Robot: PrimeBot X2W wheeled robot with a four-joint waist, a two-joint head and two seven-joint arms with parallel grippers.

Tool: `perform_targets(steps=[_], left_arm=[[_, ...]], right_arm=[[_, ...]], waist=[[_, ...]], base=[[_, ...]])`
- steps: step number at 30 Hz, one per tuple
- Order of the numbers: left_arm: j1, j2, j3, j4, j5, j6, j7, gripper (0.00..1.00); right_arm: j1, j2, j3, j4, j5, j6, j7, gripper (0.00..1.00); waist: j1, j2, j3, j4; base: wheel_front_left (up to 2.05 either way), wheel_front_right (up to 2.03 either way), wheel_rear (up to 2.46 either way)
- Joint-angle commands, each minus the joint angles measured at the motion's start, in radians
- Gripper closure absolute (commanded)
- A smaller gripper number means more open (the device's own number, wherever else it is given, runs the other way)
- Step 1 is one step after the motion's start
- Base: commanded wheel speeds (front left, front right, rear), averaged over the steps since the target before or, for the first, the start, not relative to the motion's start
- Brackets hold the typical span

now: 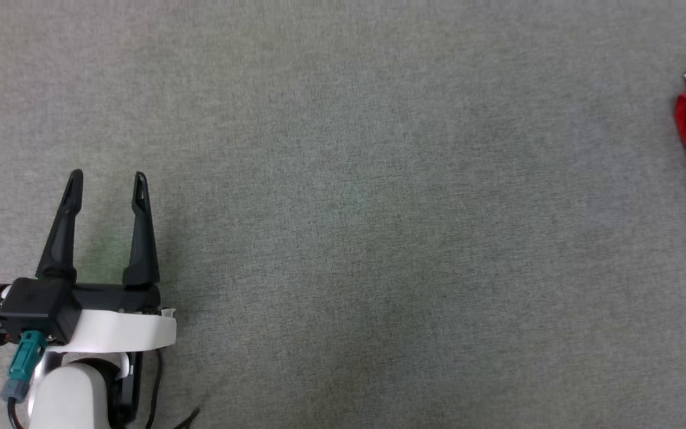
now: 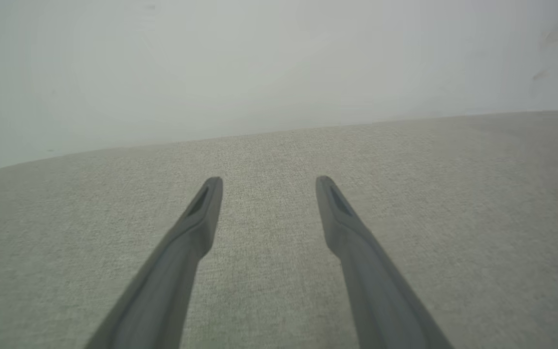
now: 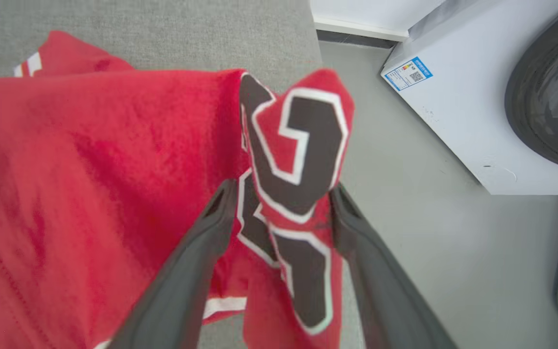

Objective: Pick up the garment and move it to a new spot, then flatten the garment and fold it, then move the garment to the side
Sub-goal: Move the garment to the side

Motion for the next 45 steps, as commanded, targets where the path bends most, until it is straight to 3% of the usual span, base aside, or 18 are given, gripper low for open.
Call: perform_targets(steps=[1,6,12,17,24,29,37,45], left_arm=[[0.011,-0.005,0.003,0.003,0.006,0.004,-0.002,0.00],[0.036,-0.013,-0.001,0.013,0.006,0.008,-0.002,0.00],[0.083,-0.025,0.005,0.031,0.000,0.019,-0.002,0.00],[0.123,-0.035,0.005,0.045,-0.003,0.028,-0.002,0.00],[0.155,-0.041,-0.005,0.078,-0.003,0.036,-0.002,0.00],[0.172,-0.044,-0.011,0.097,-0.004,0.041,-0.002,0.00],[0.200,-0.048,-0.021,0.126,0.000,0.044,-0.002,0.00],[0.223,-0.051,-0.031,0.154,-0.008,0.050,-0.002,0.00]], right_arm=[[0.001,0.008,-0.011,0.000,-0.011,-0.002,-0.012,0.00],[0.024,0.015,-0.076,-0.030,-0.089,-0.002,-0.107,0.00],[0.069,0.073,-0.142,-0.143,-0.168,-0.002,-0.285,0.00],[0.129,0.174,-0.210,-0.279,-0.226,-0.002,-0.453,0.00],[0.242,0.364,-0.246,-0.481,-0.283,-0.001,-0.636,0.00],[0.347,0.469,-0.213,-0.565,-0.295,-0.001,-0.692,0.00],[0.503,0.607,-0.141,-0.555,-0.314,-0.001,-0.715,0.00],[0.632,0.664,-0.113,-0.507,-0.292,-0.001,-0.720,0.00]], waist=[[-0.0001,0.0000,-0.021,-0.001],[-0.0001,0.0000,-0.085,0.002],[-0.0001,0.0000,-0.169,0.007],[-0.0001,0.0000,-0.232,0.020],[-0.0001,0.0000,-0.308,0.051],[-0.0001,0.0000,-0.355,0.076],[-0.0001,0.0000,-0.417,0.108],[-0.0001,0.0000,-0.465,0.126]], base=[[0.00,0.00,0.00],[0.00,0.00,0.00],[0.00,0.00,0.00],[0.00,0.00,0.00],[0.00,0.00,0.00],[0.00,0.00,0.00],[0.00,0.00,0.00],[0.00,0.00,0.00]])
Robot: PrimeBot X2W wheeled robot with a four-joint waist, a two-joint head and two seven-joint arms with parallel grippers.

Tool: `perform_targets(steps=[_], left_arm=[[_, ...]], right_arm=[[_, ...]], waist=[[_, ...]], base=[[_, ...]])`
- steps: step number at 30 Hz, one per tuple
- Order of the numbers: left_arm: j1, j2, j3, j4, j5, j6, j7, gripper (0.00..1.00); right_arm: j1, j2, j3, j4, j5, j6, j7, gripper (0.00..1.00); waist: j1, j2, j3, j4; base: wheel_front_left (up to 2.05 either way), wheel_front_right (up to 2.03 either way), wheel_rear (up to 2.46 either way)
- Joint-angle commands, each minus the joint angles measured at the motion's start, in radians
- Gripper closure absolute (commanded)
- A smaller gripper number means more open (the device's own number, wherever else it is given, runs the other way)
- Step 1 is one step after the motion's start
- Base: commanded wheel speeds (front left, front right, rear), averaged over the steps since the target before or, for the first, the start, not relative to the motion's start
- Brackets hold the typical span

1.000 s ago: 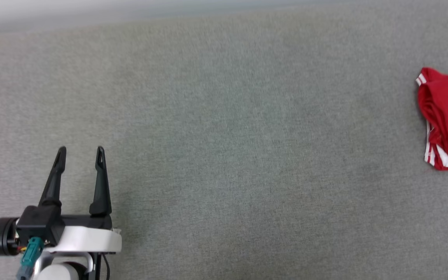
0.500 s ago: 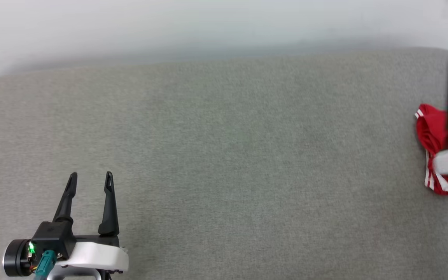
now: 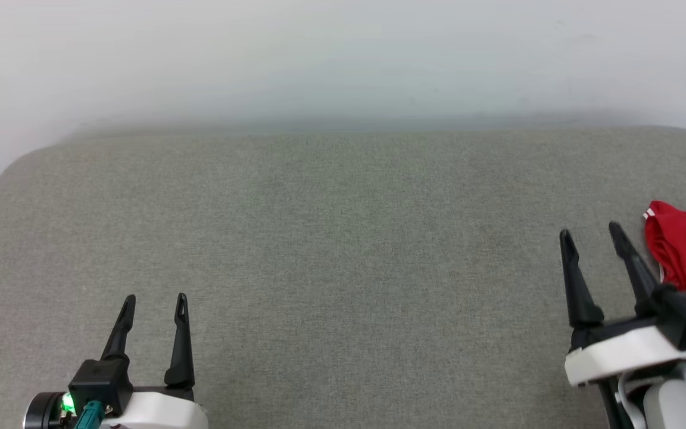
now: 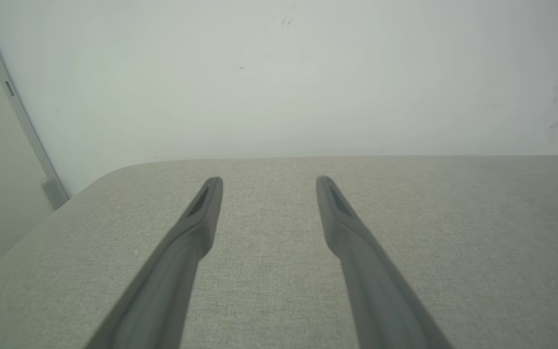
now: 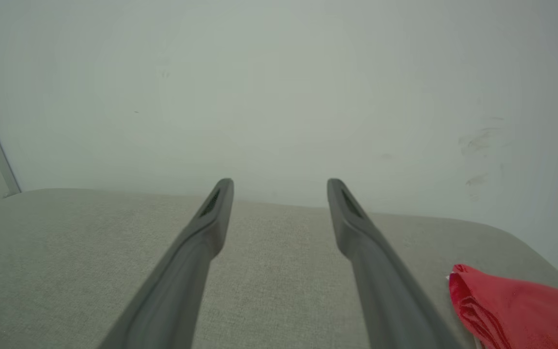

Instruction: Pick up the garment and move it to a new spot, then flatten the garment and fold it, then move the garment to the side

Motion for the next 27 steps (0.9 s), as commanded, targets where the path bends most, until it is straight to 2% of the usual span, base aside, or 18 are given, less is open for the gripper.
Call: perform_targets(steps=[1,16,27], left_arm=[[0.015,-0.001,-0.003,0.006,-0.007,0.003,-0.002,0.00],[0.053,-0.003,-0.026,0.026,-0.019,-0.008,-0.002,0.00],[0.061,-0.005,-0.026,0.036,-0.025,-0.014,-0.002,0.00]], right_arm=[[0.051,0.016,-0.002,-0.005,0.007,-0.001,-0.004,0.00],[0.261,0.059,-0.056,-0.092,0.025,-0.001,-0.004,0.00],[0.309,0.072,-0.047,-0.123,0.035,-0.001,-0.004,0.00]], waist=[[0.0002,0.0000,-0.017,0.009],[0.0002,0.0000,-0.062,0.021],[0.0002,0.0000,-0.070,0.017]], base=[[0.00,0.00,0.00],[0.00,0.00,0.00],[0.00,0.00,0.00]])
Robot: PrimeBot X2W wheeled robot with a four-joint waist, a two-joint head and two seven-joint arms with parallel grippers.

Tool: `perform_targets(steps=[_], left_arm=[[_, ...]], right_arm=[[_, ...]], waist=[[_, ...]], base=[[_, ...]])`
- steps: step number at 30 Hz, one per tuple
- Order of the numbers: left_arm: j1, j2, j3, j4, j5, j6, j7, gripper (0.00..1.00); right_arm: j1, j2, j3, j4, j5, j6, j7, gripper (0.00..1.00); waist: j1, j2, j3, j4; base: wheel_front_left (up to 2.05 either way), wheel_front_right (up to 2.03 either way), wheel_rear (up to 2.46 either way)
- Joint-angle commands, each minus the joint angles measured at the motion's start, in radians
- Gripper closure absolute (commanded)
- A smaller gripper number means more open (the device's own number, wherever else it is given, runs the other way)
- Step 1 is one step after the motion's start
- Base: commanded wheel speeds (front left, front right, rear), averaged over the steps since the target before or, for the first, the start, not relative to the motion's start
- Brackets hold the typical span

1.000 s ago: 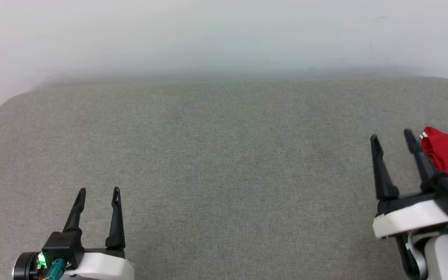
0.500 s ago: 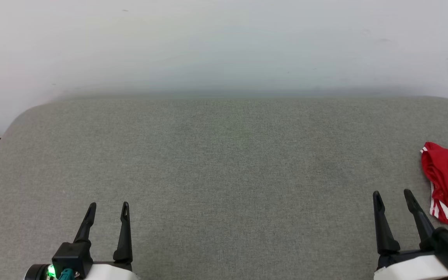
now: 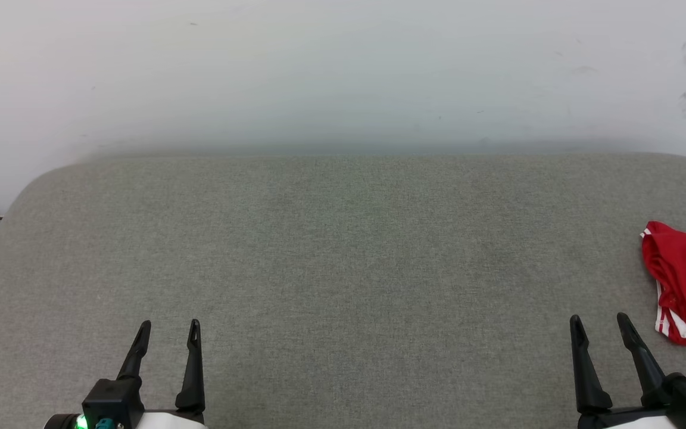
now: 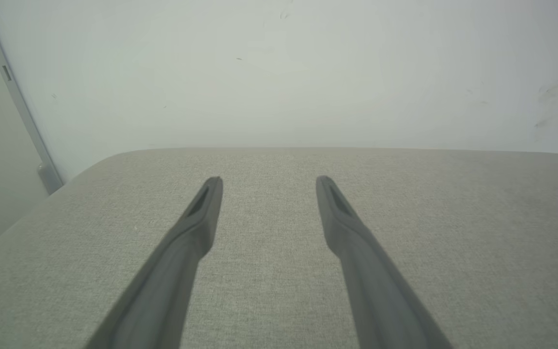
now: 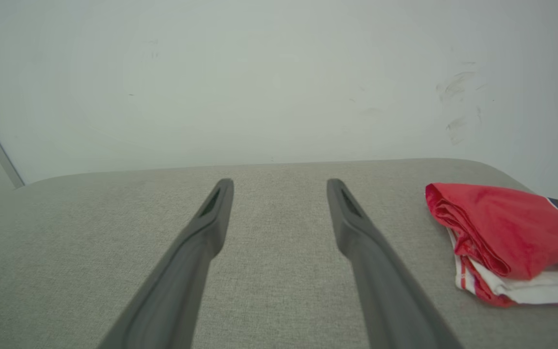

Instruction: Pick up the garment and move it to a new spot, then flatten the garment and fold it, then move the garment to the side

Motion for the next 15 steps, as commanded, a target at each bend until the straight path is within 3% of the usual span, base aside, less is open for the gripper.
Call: perform_targets(steps=[1,10,11,15], left_arm=[[0.006,-0.001,0.003,0.002,-0.002,-0.004,-0.002,0.00],[-0.007,-0.001,0.003,0.013,0.005,-0.007,-0.002,0.00],[-0.008,-0.001,0.003,0.015,0.007,-0.006,-0.002,1.00],[0.011,-0.003,-0.001,0.052,-0.001,-0.005,0.006,1.00]], right_arm=[[0.012,0.006,-0.002,-0.004,0.007,-0.001,-0.003,0.00],[0.016,0.008,-0.004,-0.005,-0.021,-0.001,-0.003,0.00],[0.017,0.008,-0.005,-0.004,-0.022,-0.001,-0.003,1.00],[0.002,0.003,0.001,0.032,-0.018,0.000,0.003,1.00]], waist=[[0.0000,0.0000,0.001,-0.001],[0.0000,0.0000,0.003,-0.001],[0.0000,0.0000,0.003,-0.001],[0.0000,0.0000,0.003,-0.001]], base=[[0.00,0.00,0.00],[0.00,0.00,0.00],[0.00,0.00,0.00],[0.00,0.00,0.00]])
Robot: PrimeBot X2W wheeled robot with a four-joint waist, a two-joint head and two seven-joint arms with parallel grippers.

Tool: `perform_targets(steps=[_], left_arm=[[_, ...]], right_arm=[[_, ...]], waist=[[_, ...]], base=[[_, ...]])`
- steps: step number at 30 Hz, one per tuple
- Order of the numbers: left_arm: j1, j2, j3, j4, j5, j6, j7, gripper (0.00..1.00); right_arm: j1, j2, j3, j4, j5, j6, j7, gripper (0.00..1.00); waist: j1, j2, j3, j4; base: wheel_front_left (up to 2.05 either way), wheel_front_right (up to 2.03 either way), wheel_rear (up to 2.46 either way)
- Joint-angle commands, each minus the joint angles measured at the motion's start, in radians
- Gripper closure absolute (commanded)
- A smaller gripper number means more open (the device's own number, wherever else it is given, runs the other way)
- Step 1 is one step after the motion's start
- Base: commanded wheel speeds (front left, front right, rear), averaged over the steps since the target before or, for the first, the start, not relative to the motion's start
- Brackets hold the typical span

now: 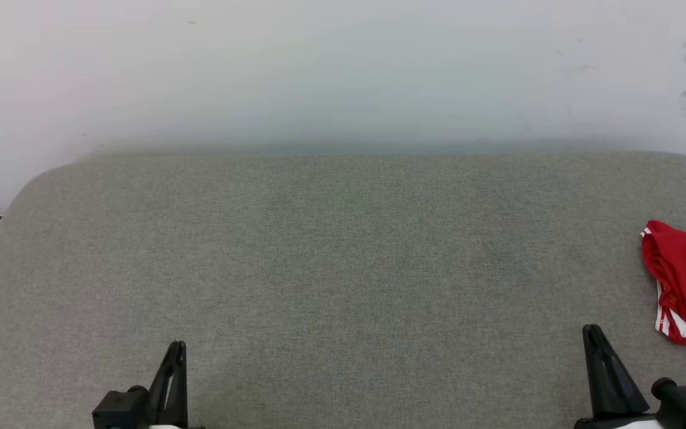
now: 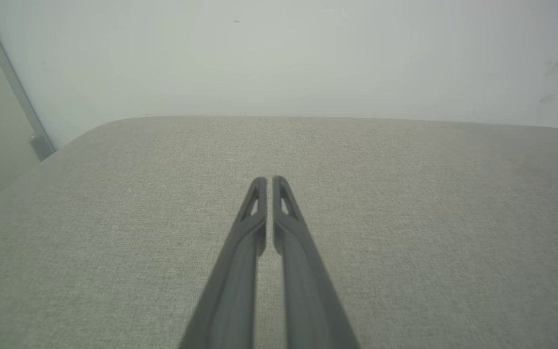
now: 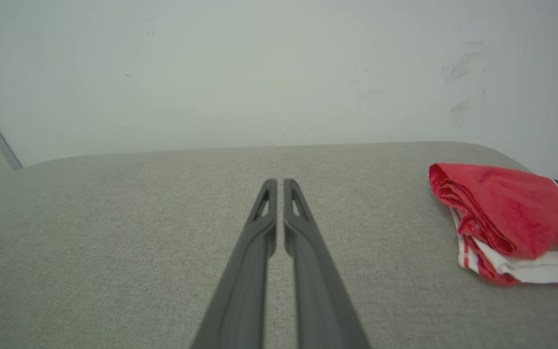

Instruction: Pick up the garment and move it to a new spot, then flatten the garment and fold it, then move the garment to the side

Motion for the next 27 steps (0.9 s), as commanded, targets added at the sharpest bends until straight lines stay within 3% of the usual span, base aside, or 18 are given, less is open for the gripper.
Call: perform_targets(steps=[1,27], left_arm=[[-0.007,0.000,0.006,0.009,-0.019,-0.001,0.009,1.00],[-0.075,0.000,0.022,0.039,-0.513,-0.019,0.125,1.00]], right_arm=[[-0.001,0.000,0.002,0.002,0.021,0.000,0.003,1.00],[-0.086,-0.021,0.010,0.062,0.518,0.000,0.101,1.00]], waist=[[0.0000,0.0000,0.000,0.000],[0.0000,0.0000,0.006,-0.002]], base=[[0.00,0.00,0.00],[0.00,0.00,0.00]])
